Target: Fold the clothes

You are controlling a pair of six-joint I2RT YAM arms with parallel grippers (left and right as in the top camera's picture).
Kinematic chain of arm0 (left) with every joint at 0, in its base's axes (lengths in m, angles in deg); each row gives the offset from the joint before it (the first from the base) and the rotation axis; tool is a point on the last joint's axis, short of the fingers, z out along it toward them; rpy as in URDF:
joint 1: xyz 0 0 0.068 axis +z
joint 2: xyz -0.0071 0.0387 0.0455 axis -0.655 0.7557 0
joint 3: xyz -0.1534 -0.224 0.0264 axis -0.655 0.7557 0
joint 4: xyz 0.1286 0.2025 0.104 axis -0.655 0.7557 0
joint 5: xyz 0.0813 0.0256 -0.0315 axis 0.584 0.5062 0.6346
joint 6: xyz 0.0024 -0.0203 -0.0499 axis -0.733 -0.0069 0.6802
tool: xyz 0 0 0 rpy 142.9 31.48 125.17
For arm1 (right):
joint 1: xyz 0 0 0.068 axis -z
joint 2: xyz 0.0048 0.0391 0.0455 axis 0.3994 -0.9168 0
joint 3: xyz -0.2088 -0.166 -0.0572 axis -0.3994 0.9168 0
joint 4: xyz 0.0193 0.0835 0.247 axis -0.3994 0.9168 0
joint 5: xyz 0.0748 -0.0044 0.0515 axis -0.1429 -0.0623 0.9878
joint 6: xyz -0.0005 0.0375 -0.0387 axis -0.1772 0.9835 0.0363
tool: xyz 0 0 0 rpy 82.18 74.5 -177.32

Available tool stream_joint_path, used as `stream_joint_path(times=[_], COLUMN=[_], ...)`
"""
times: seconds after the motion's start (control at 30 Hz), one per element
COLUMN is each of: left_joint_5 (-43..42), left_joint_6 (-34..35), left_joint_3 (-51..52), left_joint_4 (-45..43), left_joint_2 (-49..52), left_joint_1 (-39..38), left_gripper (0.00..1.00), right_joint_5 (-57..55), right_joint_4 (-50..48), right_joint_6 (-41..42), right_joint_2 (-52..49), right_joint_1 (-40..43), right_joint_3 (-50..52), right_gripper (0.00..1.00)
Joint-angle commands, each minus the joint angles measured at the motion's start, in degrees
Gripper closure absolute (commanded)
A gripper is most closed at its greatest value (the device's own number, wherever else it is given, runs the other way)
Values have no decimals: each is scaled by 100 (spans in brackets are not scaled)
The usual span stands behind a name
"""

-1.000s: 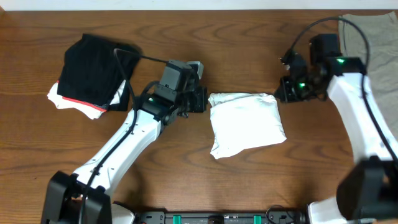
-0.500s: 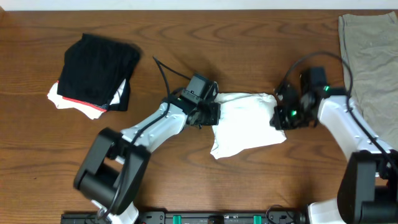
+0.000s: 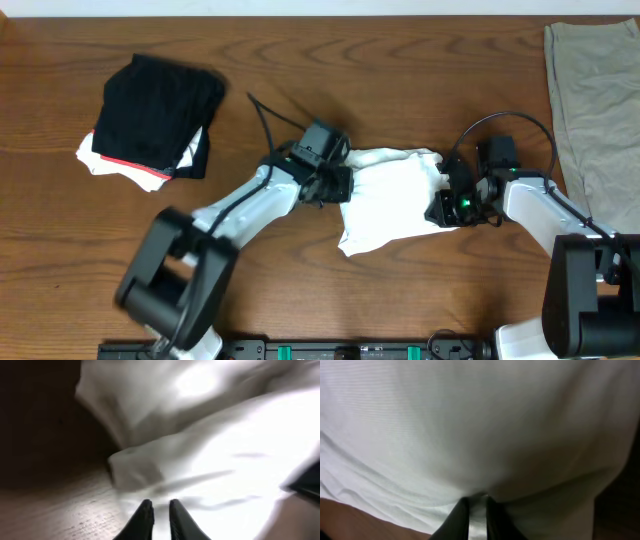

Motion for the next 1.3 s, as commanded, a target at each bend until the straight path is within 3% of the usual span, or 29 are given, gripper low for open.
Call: stream_joint_path(times=[0.0, 0.1, 0.17, 0.33, 0.47, 0.53, 0.83, 0.9, 0.97, 1.07, 1.27], left_joint_5=[-22, 13, 15, 35, 31, 31, 144, 146, 160, 168, 164], left_joint_6=[33, 33, 24, -278, -291, -291, -262, -245, -192, -109, -94], left_joint_3=[-155, -153, -149, -109, -83, -83, -83, -83, -83, -83, -79], left_joint_4=[-7, 63, 157, 435, 492, 492, 249, 133, 70, 55, 26], left_joint_2=[-723, -940, -927, -647, -330, -157, 566, 669, 769, 927, 1296], left_joint_1=[9, 9, 9, 2, -4, -33, -293, -310, -321, -319, -323], left_gripper=[67, 37, 22, 15, 15, 15, 14, 14, 14, 14, 14], right_joint_5=[-262, 0, 94, 101, -293, -669, -1123, -1123, -1119, -1097, -1099], right_joint_4=[-57, 105, 402, 1226, 1303, 1298, 990, 616, 153, -369, -1296], right_joint_6=[24, 17, -26, -87, 426, 608, 573, 551, 553, 553, 553], right_joint_2=[-151, -144, -85, 330, 730, 848, 710, 693, 693, 682, 682], right_joint_1=[-11, -11, -11, -11, 22, 59, 151, 151, 151, 133, 129], right_joint_3=[162, 13, -229, -1073, -1392, -1405, -1027, -837, -588, -264, 382], right_gripper=[84, 78, 59, 43, 10, 6, 19, 33, 54, 71, 83])
